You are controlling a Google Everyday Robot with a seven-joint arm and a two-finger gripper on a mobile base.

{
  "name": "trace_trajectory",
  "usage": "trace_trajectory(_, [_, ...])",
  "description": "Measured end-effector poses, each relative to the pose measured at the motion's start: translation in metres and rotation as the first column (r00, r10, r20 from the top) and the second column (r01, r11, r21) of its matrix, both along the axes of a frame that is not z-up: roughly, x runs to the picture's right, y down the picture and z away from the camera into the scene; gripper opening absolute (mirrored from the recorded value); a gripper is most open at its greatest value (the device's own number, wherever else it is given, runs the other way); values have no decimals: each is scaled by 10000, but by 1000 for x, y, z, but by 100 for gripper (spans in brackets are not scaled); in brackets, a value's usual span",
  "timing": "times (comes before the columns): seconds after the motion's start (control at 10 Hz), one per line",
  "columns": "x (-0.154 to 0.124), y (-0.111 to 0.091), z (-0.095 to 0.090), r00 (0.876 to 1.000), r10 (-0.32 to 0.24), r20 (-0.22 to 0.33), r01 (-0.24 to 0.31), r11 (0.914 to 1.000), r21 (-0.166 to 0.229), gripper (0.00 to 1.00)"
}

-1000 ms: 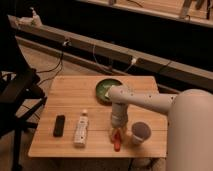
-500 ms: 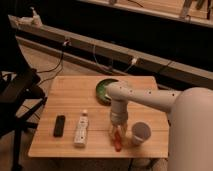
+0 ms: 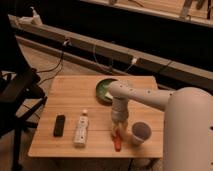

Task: Place the pepper in the ceramic cup

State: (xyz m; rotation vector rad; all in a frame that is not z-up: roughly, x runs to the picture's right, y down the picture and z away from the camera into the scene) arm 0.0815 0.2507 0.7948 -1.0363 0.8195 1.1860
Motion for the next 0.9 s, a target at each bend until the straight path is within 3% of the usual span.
trace_trajectory(0.3, [9, -16, -19, 9996, 63, -279, -45, 9978, 658, 79])
trace_trajectory(0.5, [8, -18, -22, 9996, 9, -266, 6, 9984, 566, 80])
trace_trajectory(0.9, [-2, 6, 1, 9997, -223, 37, 224, 9997, -134, 80])
